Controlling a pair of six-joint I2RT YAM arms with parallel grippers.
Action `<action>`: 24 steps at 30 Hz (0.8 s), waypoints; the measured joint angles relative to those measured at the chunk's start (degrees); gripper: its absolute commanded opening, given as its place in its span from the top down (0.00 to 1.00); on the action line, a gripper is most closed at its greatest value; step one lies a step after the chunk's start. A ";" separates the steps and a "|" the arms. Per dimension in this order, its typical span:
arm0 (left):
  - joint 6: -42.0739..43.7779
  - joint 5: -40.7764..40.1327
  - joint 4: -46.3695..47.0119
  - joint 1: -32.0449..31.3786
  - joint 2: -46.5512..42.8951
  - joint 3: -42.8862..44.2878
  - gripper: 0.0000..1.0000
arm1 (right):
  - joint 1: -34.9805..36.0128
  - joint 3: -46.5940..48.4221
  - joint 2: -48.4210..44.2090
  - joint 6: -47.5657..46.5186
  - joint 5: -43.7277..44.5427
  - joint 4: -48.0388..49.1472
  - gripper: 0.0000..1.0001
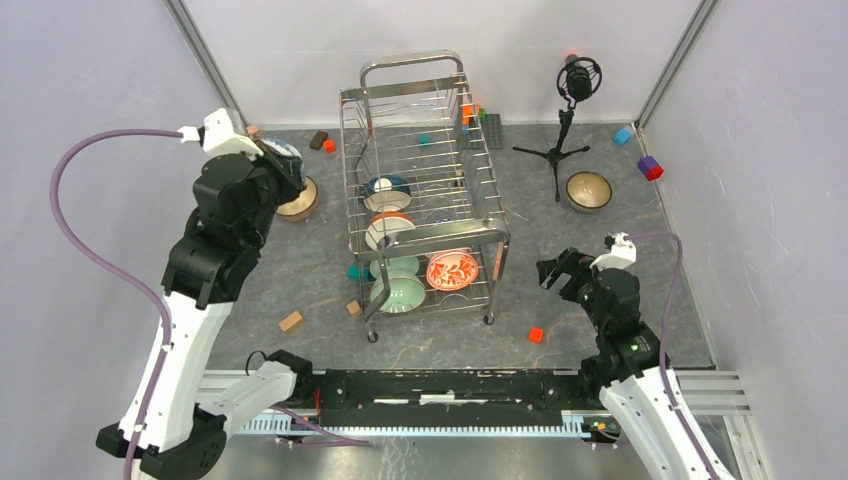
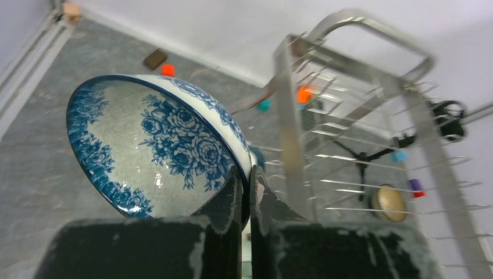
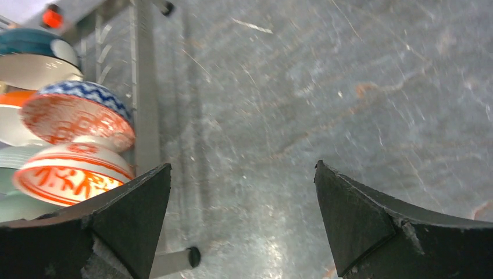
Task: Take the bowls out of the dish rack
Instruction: Place the bowl at the center of the board.
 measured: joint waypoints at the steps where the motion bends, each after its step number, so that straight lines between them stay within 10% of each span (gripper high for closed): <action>1: -0.02 -0.79 -0.66 0.00 0.02 -0.66 0.98 | 0.00 -0.92 0.00 0.20 0.35 -0.68 0.02; 24: -8.13 -13.27 -18.73 0.00 5.81 -25.81 0.98 | 0.00 -11.02 1.75 -1.25 -3.26 -0.66 0.02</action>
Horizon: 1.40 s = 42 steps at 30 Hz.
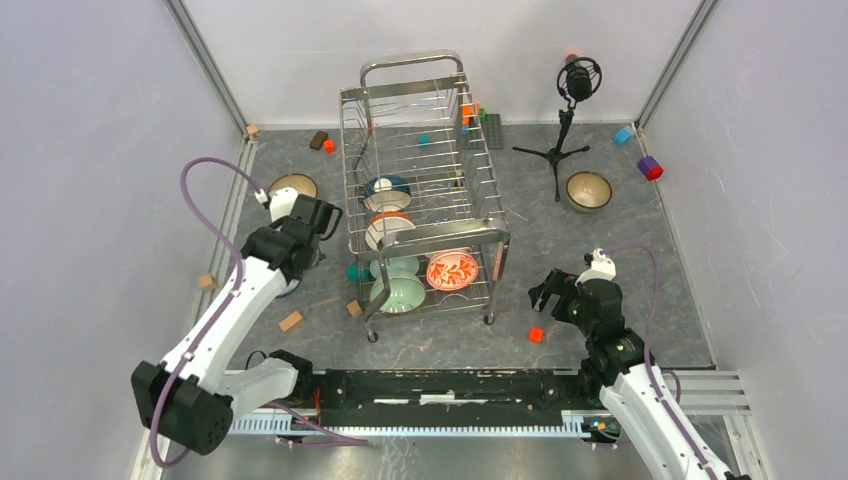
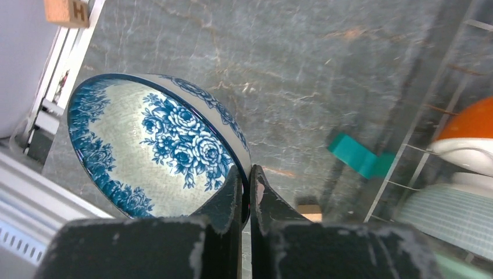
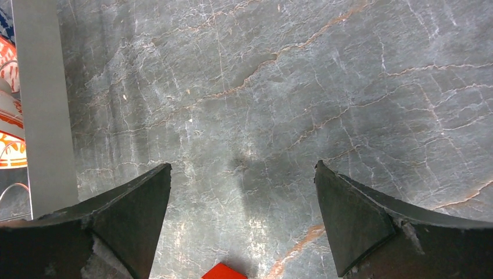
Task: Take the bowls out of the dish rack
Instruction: Place the bowl at the center of the board.
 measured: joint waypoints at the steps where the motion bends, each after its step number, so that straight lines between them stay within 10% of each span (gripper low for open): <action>1: -0.59 -0.35 -0.13 0.00 1.22 -0.57 0.98 | 0.00 -0.22 -0.02 -0.28 0.00 0.33 0.02; 32: -5.57 5.20 3.19 13.16 40.30 13.33 0.98 | 0.00 -0.50 -1.42 -1.90 -5.40 1.66 0.02; 42: -3.89 4.68 3.50 14.25 44.63 17.22 0.70 | 0.00 -1.09 -1.42 -1.90 -5.55 1.84 0.02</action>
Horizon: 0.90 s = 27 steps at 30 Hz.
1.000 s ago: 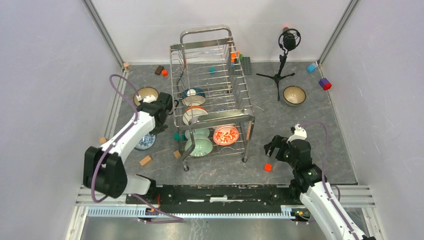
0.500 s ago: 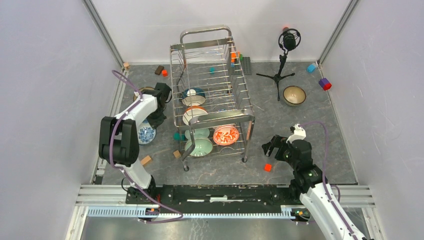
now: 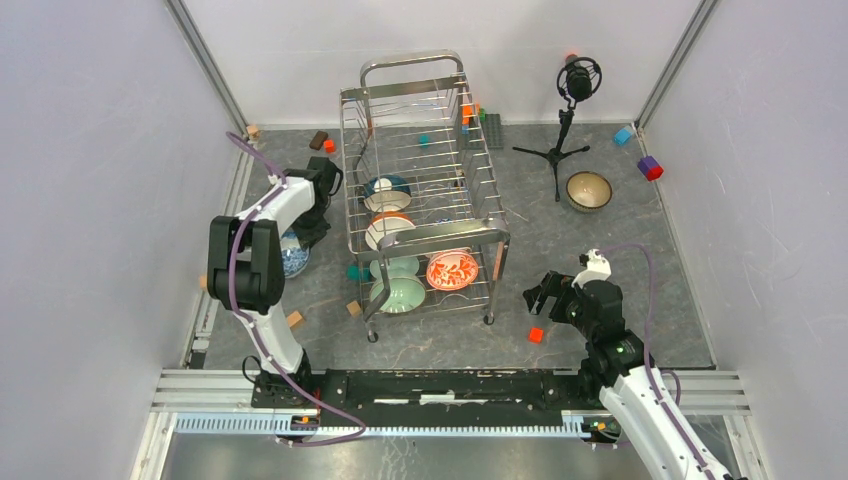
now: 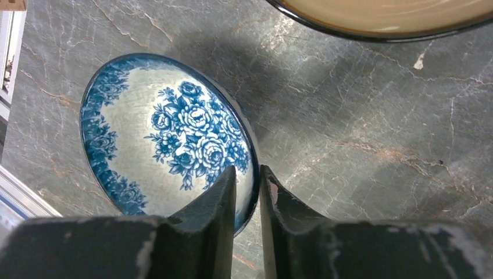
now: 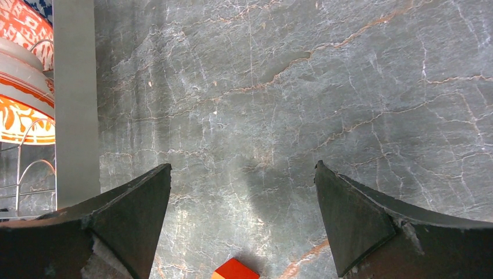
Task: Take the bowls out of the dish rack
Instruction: Place the bowl at the center of the board.
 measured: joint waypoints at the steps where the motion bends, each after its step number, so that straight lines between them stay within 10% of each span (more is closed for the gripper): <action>1: 0.13 0.00 0.00 0.13 0.00 0.00 0.68 | 0.00 0.00 0.00 0.00 0.00 0.00 0.02; 7: 0.26 0.07 0.02 0.44 0.04 0.00 0.54 | 0.00 0.00 -0.33 0.00 0.00 -0.04 0.02; 16: 0.74 2.23 0.66 0.44 -7.19 -1.77 0.09 | 0.00 0.79 -0.70 -0.31 0.04 -1.16 0.02; 27: 0.83 12.37 6.86 0.44 -42.38 -14.82 0.05 | 0.00 2.29 -2.10 -3.91 -9.40 0.22 0.02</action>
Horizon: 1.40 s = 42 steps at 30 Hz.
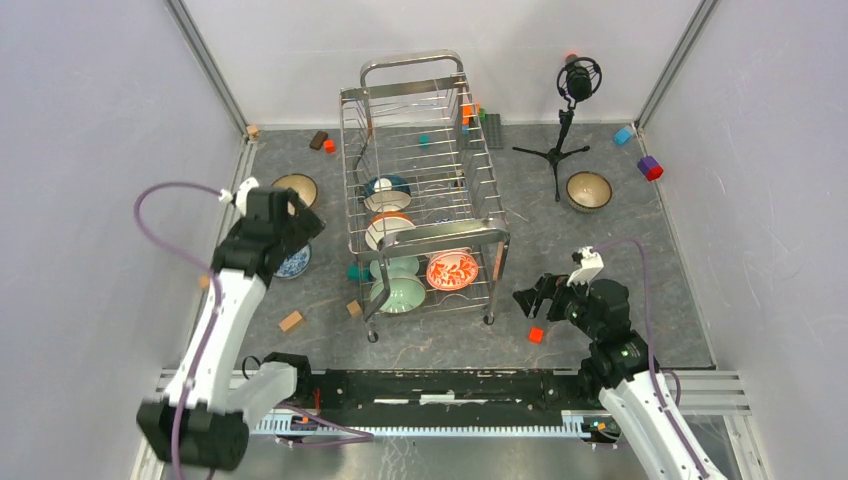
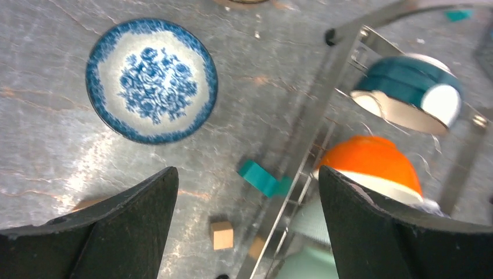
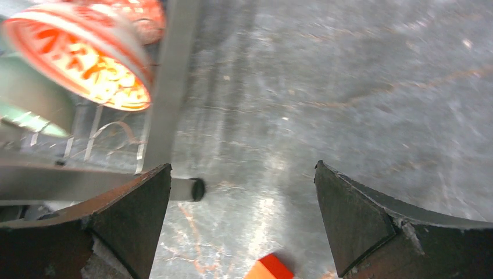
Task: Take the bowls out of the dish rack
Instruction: Adjust the dish rack at the center of the board.
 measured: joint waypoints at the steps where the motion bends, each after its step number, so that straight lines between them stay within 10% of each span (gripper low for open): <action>1: 0.00 1.36 1.60 0.00 -4.46 -2.67 0.05 | 0.00 -0.04 -1.14 -0.74 -2.16 0.42 0.02; 12: -1.70 10.67 11.19 0.00 -39.98 -24.28 0.04 | 0.24 -1.92 -8.20 -6.05 -19.58 3.58 0.02; 24: -3.06 15.37 17.00 0.00 -42.77 -29.97 0.04 | 2.99 -2.14 -9.01 -4.07 -29.57 16.81 0.02; 42: -3.21 18.14 18.56 0.00 -41.92 -29.97 0.06 | 8.74 3.89 4.02 -6.16 -17.57 25.09 0.17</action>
